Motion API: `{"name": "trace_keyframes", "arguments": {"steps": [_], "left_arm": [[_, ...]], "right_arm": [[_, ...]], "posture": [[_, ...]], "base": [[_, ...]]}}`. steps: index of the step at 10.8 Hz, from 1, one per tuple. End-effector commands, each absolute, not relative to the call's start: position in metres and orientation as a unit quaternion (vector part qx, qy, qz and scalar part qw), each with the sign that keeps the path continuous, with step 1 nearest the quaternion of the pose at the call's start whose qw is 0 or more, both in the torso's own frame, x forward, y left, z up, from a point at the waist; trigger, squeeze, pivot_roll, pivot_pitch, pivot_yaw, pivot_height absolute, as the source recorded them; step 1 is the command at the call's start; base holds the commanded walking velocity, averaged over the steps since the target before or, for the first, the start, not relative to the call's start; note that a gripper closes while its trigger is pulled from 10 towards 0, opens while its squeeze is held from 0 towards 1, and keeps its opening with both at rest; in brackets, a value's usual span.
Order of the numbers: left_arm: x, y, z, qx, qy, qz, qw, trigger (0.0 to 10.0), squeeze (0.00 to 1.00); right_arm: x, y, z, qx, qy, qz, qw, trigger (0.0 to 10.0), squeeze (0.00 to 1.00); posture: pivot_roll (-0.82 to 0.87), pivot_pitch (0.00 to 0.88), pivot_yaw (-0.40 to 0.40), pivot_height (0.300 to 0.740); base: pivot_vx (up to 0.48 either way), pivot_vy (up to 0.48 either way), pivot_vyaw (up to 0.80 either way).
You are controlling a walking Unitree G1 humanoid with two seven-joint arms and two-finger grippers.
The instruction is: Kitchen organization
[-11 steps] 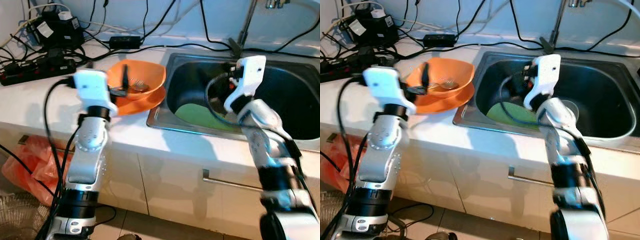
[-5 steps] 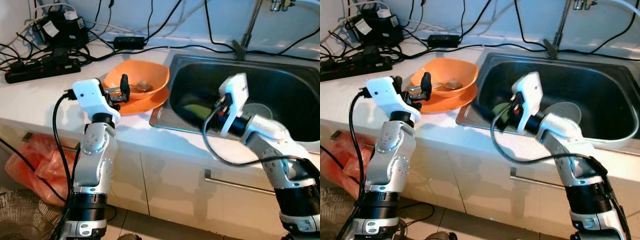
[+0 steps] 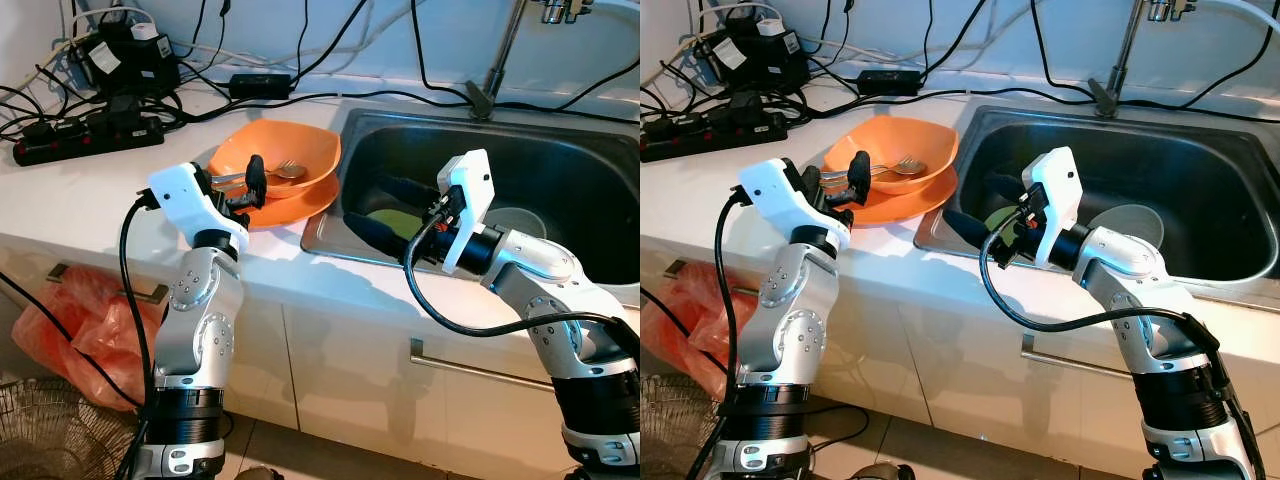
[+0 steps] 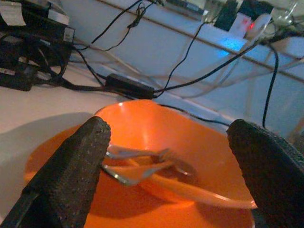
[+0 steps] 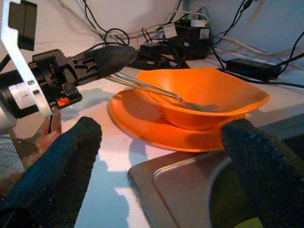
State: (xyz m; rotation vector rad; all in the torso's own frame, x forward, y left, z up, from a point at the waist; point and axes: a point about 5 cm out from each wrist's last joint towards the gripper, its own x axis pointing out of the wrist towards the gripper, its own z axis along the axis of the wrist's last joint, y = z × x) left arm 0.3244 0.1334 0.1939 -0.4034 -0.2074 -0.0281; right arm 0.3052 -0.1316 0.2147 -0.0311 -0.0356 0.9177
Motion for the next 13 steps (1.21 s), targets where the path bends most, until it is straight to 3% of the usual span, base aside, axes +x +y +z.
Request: {"name": "trace_keyframes", "arguments": {"steps": [1, 6, 10, 13], "left_arm": [[0.324, 0.131, 0.198, -0.209, -0.103, -0.025, 0.972, 10.0, 0.0], [0.326, 0.114, 0.199, -0.236, -0.085, -0.076, 0.965, 10.0, 0.0], [0.33, 0.118, 0.185, -0.357, -0.039, -0.05, 0.932, 10.0, 0.0], [0.331, 0.121, 0.187, -0.398, -0.039, -0.049, 0.915, 10.0, 0.0]], "right_arm": [[0.303, -0.131, 0.218, -0.023, -0.019, 0.447, 0.894, 10.0, 0.27], [0.303, -0.127, 0.215, -0.026, -0.015, 0.45, 0.893, 10.0, 0.27], [0.298, -0.126, 0.213, -0.028, -0.006, 0.471, 0.882, 10.0, 0.27], [0.298, -0.126, 0.212, -0.029, -0.005, 0.471, 0.881, 10.0, 0.27]], "posture": [[0.01, 0.031, 0.054, 0.74], [0.0, 0.031, 0.06, 0.74], [0.0, 0.027, 0.06, 0.74], [0.01, 0.023, 0.06, 0.74]], "base": [[0.0, 0.0, 0.0], [0.0, 0.0, 0.0], [0.0, 0.0, 0.0], [0.0, 0.0, 0.0]]}}
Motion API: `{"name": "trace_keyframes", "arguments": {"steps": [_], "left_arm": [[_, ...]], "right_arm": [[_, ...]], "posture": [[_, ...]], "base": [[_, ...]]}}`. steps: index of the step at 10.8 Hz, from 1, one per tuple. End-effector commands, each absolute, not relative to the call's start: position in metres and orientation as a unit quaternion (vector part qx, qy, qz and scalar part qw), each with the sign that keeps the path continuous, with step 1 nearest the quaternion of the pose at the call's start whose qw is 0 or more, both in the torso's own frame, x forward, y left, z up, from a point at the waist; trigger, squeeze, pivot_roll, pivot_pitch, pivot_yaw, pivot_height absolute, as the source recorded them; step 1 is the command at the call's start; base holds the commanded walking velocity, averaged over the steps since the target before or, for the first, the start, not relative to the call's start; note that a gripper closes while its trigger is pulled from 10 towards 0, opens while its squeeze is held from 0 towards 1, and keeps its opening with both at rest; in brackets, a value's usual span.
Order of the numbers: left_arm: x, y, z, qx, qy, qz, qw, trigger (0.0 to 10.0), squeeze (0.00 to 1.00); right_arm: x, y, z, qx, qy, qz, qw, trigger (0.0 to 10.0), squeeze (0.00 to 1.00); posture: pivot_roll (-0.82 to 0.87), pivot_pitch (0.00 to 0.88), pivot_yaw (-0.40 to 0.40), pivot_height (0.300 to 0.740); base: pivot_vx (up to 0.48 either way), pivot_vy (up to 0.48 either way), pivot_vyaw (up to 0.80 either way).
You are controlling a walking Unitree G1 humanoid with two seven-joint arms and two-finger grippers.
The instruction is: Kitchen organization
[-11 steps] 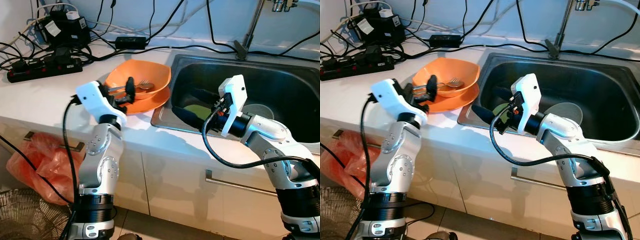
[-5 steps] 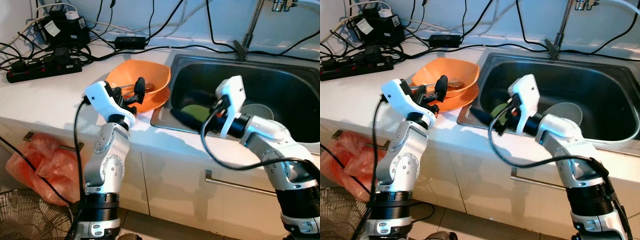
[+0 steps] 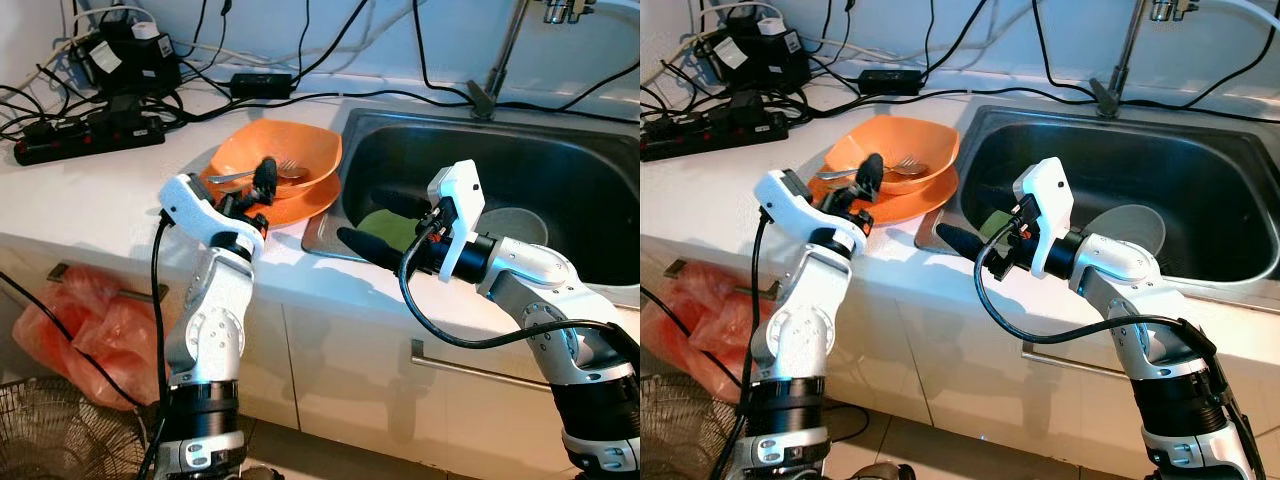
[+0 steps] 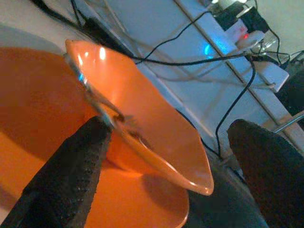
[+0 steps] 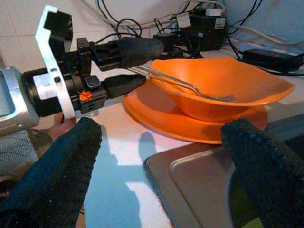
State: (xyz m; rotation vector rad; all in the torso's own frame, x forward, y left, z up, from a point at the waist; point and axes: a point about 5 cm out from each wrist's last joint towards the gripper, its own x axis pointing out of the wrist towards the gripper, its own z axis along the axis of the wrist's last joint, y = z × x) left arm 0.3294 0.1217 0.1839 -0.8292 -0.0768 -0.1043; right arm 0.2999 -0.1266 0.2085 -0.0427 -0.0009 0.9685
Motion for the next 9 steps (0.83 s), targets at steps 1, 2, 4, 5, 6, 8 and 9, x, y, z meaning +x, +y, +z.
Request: {"name": "trace_keyframes", "arguments": {"steps": [1, 2, 4, 5, 6, 8, 9], "left_arm": [[0.331, 0.119, 0.182, -0.418, -0.022, -0.05, 0.907, 10.0, 0.0], [0.332, 0.115, 0.179, -0.439, -0.008, -0.061, 0.896, 10.0, 0.0], [0.333, 0.111, 0.179, -0.462, 0.004, -0.073, 0.884, 10.0, 0.0], [0.334, 0.112, 0.18, -0.47, -0.001, -0.074, 0.88, 10.0, 0.0], [0.334, 0.116, 0.182, -0.478, -0.012, -0.069, 0.876, 10.0, 0.0], [0.336, 0.126, 0.182, -0.478, -0.03, -0.051, 0.877, 10.0, 0.0], [0.337, 0.129, 0.181, -0.475, -0.034, -0.048, 0.878, 10.0, 0.0]], "right_arm": [[0.299, -0.125, 0.212, -0.029, -0.006, 0.471, 0.881, 10.0, 0.27], [0.299, -0.125, 0.212, -0.029, -0.007, 0.471, 0.882, 10.0, 0.27], [0.299, -0.126, 0.211, -0.029, -0.005, 0.47, 0.882, 10.0, 0.27], [0.299, -0.126, 0.211, -0.028, -0.005, 0.47, 0.882, 10.0, 0.27], [0.299, -0.126, 0.211, -0.028, -0.004, 0.469, 0.883, 10.0, 0.27], [0.299, -0.126, 0.21, -0.026, -0.004, 0.468, 0.883, 10.0, 0.27], [0.3, -0.126, 0.21, -0.026, -0.004, 0.468, 0.883, 10.0, 0.27]], "posture": [[0.0, 0.023, 0.06, 0.74], [0.0, 0.023, 0.06, 0.74], [0.0, 0.025, 0.06, 0.74], [0.0, 0.026, 0.059, 0.74], [0.0, 0.026, 0.058, 0.74], [0.0, 0.026, 0.058, 0.74], [0.0, 0.026, 0.058, 0.74]], "base": [[0.0, 0.0, 0.0], [0.0, 0.0, 0.0], [0.0, 0.0, 0.0], [0.0, 0.0, 0.0], [0.0, 0.0, 0.0], [0.0, 0.0, 0.0], [0.0, 0.0, 0.0]]}}
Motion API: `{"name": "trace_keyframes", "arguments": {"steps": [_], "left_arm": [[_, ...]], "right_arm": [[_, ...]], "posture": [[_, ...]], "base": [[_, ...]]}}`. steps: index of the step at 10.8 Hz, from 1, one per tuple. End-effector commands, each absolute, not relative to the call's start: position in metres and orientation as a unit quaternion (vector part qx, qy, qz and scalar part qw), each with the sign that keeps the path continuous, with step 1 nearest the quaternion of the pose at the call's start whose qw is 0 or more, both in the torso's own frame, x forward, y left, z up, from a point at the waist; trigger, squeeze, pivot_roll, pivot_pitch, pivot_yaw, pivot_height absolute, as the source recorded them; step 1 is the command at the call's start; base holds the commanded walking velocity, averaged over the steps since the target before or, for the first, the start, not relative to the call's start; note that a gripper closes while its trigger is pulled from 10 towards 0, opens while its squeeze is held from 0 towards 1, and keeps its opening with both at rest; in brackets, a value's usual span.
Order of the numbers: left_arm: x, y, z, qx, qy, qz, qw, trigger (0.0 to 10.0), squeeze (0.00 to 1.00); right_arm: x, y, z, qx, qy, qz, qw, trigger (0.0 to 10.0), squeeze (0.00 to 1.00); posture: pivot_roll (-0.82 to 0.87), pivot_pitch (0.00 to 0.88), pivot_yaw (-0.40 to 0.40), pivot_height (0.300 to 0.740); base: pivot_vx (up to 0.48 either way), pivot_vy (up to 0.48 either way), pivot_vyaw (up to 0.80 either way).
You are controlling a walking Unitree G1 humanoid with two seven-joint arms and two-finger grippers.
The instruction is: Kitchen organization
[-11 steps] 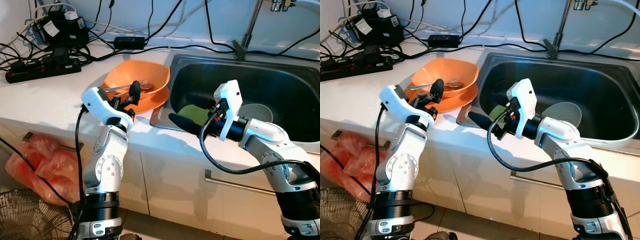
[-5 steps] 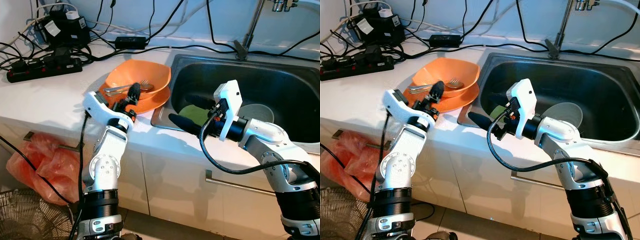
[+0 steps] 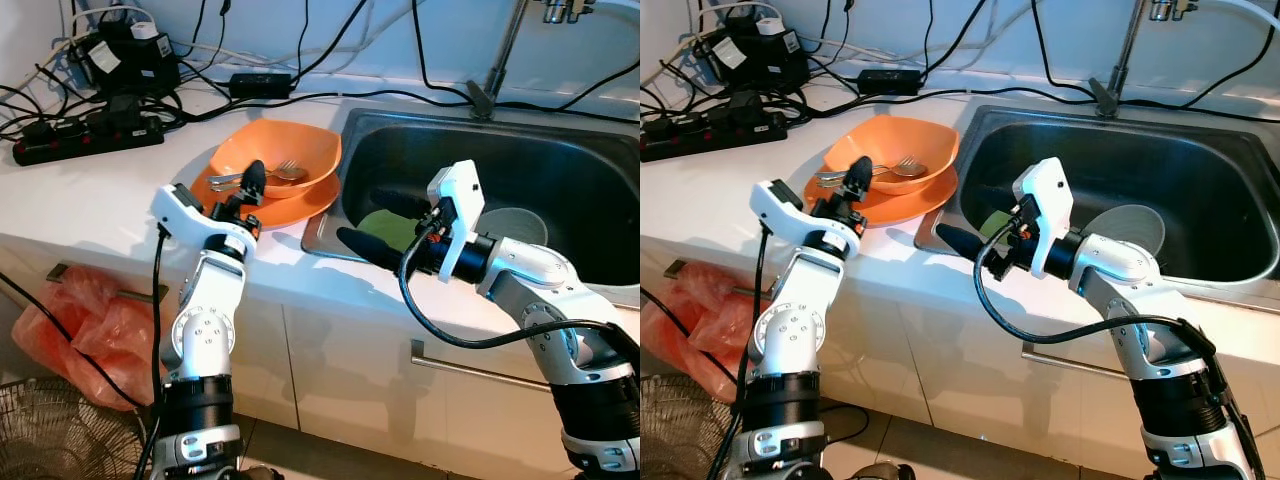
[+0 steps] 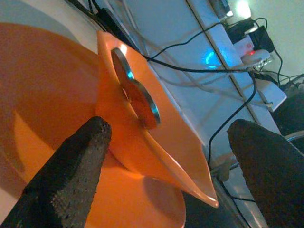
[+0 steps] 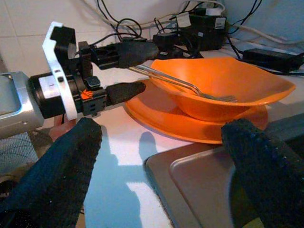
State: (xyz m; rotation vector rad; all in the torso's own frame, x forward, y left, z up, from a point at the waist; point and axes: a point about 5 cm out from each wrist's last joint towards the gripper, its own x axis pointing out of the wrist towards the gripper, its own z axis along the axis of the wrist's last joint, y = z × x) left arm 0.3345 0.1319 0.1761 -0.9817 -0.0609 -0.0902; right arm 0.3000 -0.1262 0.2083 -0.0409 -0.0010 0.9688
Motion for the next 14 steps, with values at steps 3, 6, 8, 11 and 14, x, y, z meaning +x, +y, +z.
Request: {"name": "trace_keyframes", "arguments": {"steps": [3, 6, 8, 11, 14], "left_arm": [[0.34, 0.131, 0.179, -0.475, -0.04, -0.05, 0.878, 0.0, 0.0], [0.343, 0.132, 0.179, -0.471, -0.045, -0.049, 0.88, 0.0, 0.0], [0.345, 0.134, 0.18, -0.471, -0.05, -0.049, 0.879, 0.0, 0.0], [0.347, 0.136, 0.182, -0.472, -0.057, -0.049, 0.878, 0.0, 0.0], [0.349, 0.138, 0.181, -0.472, -0.06, -0.047, 0.878, 0.0, 0.0]], "right_arm": [[0.3, -0.126, 0.21, -0.025, -0.004, 0.466, 0.884, 10.0, 0.27], [0.294, -0.126, 0.209, -0.017, 0.005, 0.487, 0.873, 10.0, 0.26], [0.293, -0.126, 0.208, -0.016, 0.008, 0.491, 0.871, 10.0, 0.26], [0.292, -0.125, 0.207, -0.016, 0.009, 0.491, 0.871, 10.0, 0.26], [0.292, -0.125, 0.205, -0.015, 0.01, 0.489, 0.872, 10.0, 0.26]], "posture": [[0.0, 0.024, 0.059, 0.74], [-0.01, 0.024, 0.058, 0.74], [0.0, 0.024, 0.059, 0.74], [-0.01, 0.025, 0.06, 0.74], [-0.01, 0.027, 0.06, 0.74]], "base": [[0.0, 0.0, 0.0], [0.0, 0.0, 0.0], [0.0, 0.0, 0.0], [0.0, 0.0, 0.0], [0.0, 0.0, 0.0]]}}
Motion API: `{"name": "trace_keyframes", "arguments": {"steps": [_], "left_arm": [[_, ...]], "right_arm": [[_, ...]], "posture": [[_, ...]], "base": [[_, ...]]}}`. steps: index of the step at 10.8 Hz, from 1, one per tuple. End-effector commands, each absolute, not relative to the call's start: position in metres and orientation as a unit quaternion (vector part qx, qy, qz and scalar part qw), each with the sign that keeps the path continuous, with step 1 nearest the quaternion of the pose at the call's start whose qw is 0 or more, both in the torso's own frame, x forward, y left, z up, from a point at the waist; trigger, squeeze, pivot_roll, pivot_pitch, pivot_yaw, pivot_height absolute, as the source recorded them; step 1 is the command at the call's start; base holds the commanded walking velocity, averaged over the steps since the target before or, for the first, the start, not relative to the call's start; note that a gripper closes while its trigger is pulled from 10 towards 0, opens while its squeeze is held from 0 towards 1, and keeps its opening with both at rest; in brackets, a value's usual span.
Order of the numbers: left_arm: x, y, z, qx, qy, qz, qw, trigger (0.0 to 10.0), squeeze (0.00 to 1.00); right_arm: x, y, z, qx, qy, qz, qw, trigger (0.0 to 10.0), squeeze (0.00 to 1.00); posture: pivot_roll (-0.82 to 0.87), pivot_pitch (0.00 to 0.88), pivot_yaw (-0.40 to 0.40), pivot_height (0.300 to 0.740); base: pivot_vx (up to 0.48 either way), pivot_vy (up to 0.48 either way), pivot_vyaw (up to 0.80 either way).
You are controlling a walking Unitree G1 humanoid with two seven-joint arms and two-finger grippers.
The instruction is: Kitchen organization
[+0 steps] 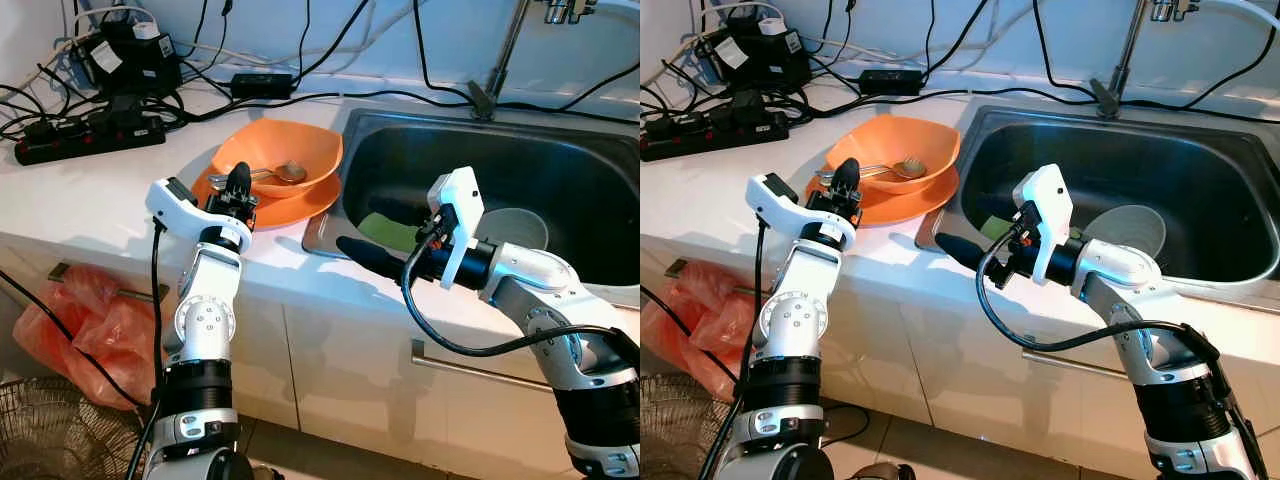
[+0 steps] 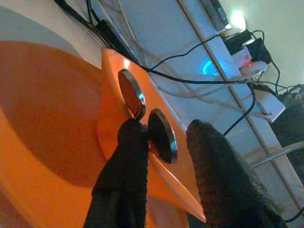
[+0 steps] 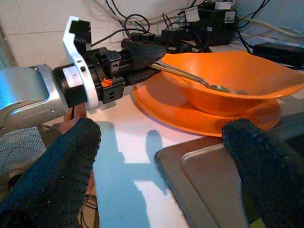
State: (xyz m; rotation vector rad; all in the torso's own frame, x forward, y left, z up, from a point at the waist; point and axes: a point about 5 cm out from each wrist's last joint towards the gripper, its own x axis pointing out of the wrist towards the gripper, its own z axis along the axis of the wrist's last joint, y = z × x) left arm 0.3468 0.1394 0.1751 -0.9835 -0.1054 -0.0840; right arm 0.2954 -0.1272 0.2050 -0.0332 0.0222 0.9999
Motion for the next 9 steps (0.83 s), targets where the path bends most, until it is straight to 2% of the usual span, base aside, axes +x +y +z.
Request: {"name": "trace_keyframes", "arguments": {"steps": [1, 9], "left_arm": [[0.3493, 0.1385, 0.1814, -0.472, -0.06, -0.047, 0.878, 0.0, 0.0], [0.3495, 0.138, 0.1891, -0.469, -0.075, -0.059, 0.878, 0.0, 0.0]], "right_arm": [[0.2925, -0.1254, 0.2053, -0.015, 0.01, 0.489, 0.872, 10.0, 0.26], [0.2948, -0.126, 0.2037, -0.016, 0.009, 0.481, 0.876, 10.0, 0.2]], "posture": [[-0.01, 0.027, 0.06, 0.74], [0.0, 0.021, 0.062, 0.74]], "base": [[0.0, 0.0, 0.0], [0.0, 0.0, 0.0]]}}
